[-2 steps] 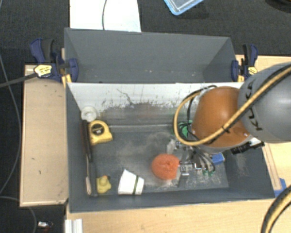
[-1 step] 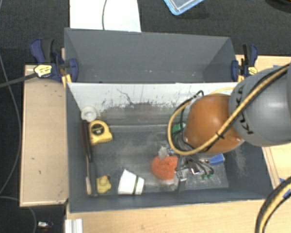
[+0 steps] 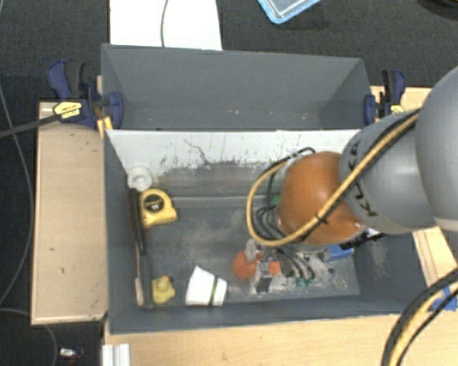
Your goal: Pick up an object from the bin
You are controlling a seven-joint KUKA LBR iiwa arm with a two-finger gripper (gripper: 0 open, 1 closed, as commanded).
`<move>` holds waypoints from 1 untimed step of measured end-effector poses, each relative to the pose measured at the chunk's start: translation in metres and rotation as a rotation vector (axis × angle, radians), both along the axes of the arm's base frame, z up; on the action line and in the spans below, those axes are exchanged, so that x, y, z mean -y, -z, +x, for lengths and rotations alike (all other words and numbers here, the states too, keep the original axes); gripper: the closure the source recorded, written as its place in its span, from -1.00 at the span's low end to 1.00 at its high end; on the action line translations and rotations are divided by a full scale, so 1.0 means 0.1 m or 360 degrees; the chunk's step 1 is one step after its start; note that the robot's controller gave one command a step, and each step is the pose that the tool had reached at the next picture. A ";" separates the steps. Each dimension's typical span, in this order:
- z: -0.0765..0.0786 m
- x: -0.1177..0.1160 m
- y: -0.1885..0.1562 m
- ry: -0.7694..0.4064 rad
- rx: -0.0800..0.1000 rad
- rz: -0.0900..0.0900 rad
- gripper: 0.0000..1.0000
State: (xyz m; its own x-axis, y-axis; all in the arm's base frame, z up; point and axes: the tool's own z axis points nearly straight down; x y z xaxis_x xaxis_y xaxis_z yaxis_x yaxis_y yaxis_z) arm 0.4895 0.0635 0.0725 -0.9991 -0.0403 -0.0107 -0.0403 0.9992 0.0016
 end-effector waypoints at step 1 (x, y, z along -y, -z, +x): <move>0.00 0.00 0.00 0.0002 0.0000 0.0000 1.00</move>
Offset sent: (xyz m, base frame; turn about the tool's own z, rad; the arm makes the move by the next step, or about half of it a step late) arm 0.0089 -0.0025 0.1805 -0.0260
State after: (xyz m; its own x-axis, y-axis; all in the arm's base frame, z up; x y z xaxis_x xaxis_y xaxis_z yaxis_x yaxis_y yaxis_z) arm 0.4895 0.0635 0.0726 -0.9992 -0.0387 -0.0106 -0.0387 0.9992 0.0016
